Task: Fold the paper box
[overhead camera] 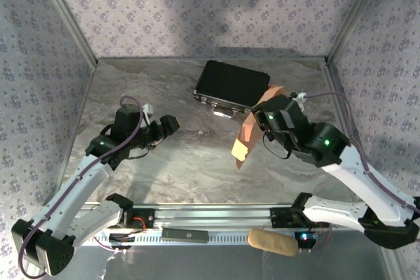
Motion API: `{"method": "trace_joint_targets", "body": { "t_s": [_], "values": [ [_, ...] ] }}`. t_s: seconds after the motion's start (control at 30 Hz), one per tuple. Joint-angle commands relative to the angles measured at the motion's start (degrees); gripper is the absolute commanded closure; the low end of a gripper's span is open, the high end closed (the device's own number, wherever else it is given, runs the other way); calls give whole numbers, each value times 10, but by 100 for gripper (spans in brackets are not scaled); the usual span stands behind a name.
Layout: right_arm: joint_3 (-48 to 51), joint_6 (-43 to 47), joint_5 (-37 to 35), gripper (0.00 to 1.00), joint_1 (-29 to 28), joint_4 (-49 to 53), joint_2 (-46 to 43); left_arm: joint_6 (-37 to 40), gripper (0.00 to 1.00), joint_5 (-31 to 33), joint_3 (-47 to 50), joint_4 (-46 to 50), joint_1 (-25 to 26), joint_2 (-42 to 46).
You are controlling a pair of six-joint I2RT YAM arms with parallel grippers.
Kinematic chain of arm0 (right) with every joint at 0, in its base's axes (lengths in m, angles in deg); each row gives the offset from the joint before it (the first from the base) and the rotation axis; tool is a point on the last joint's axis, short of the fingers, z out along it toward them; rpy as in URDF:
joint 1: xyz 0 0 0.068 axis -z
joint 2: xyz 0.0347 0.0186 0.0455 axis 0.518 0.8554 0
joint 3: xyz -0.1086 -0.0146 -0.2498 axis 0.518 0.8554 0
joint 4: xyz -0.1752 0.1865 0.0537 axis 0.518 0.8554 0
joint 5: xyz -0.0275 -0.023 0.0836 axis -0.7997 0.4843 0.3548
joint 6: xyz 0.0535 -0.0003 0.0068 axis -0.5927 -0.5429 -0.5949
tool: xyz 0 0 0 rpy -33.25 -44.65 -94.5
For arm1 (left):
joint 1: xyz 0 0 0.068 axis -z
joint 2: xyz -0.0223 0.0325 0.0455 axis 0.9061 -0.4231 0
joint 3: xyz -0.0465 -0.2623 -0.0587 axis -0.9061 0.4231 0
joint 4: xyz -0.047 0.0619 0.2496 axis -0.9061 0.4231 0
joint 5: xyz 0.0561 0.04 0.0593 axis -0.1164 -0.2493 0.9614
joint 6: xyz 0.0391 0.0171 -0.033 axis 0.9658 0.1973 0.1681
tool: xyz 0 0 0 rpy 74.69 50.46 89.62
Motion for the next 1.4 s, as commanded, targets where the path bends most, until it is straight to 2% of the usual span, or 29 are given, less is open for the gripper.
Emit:
{"method": "trace_joint_targets", "body": {
  "t_s": [0.0, 0.17, 0.27, 0.47, 0.53, 0.67, 0.7, 0.83, 0.9, 1.1, 1.27, 1.37],
  "values": [
    [-8, -101, -14, 100, 17, 37, 73, 45, 25, 7, -15, 13, 1, -1],
    [-34, -147, 57, 100, 67, 33, 167, 108, 40, 22, -5, 16, 21, -12],
    [6, -172, 76, 100, 75, -19, 181, 150, 41, 57, 5, -18, 81, -28],
    [31, -200, 91, 100, 83, -29, 196, 230, 27, 257, 36, -103, 233, -68],
    [39, -200, 97, 100, 87, -34, 197, 251, 25, 300, 56, -160, 269, -74],
    [45, -195, 97, 100, 90, -38, 198, 298, 20, 336, 89, -273, 325, -75],
    [47, -195, 97, 100, 91, -39, 198, 315, 14, 355, 94, -295, 345, -76],
    [51, -191, 99, 100, 95, -49, 198, 362, 6, 447, 114, -354, 406, -75],
    [51, -191, 99, 100, 96, -51, 199, 384, 0, 474, 121, -382, 424, -81],
    [50, -192, 104, 100, 96, -58, 204, 419, 0, 582, 94, -410, 461, -156],
    [53, -196, 107, 100, 97, -58, 203, 419, 7, 677, 40, -385, 475, -232],
    [57, -195, 108, 100, 98, -61, 199, 432, 16, 720, 19, -387, 489, -254]
  ]
}}
